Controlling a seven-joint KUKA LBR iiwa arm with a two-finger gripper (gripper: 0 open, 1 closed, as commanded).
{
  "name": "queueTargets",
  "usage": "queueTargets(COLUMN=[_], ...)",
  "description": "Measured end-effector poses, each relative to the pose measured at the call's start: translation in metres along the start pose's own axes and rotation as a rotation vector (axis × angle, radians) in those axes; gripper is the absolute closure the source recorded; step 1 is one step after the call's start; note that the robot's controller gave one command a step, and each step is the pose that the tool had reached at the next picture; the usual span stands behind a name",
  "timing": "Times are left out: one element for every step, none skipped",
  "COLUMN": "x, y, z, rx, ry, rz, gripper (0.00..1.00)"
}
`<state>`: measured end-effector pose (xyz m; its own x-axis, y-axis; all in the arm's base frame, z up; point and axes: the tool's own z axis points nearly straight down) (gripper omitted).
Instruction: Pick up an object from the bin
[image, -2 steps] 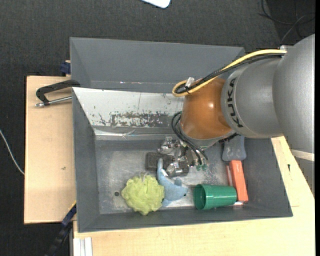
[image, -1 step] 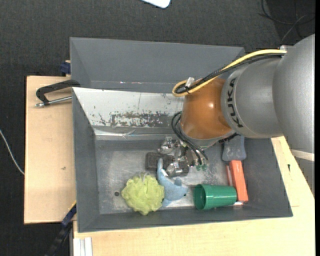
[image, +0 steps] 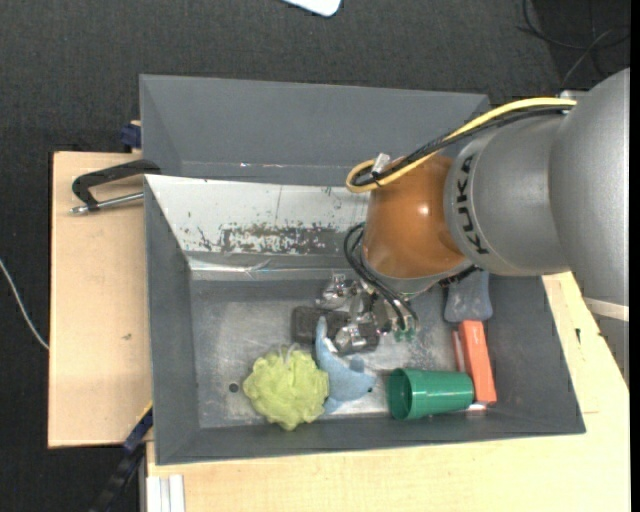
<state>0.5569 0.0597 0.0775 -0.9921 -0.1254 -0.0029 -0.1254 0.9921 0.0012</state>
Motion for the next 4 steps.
queueTargets(x=[-0.008, -0.005, -0.005, -0.01], y=[-0.01, -0.008, -0.008, -0.008], z=[-0.037, -0.057, -0.117, -0.146], rx=[0.001, 0.0, 0.0, 0.001], ry=[-0.008, 0.005, 0.002, -0.009], rz=[-0.132, -0.212, -0.196, -0.191], gripper=[1.0, 1.0, 1.0, 1.0])
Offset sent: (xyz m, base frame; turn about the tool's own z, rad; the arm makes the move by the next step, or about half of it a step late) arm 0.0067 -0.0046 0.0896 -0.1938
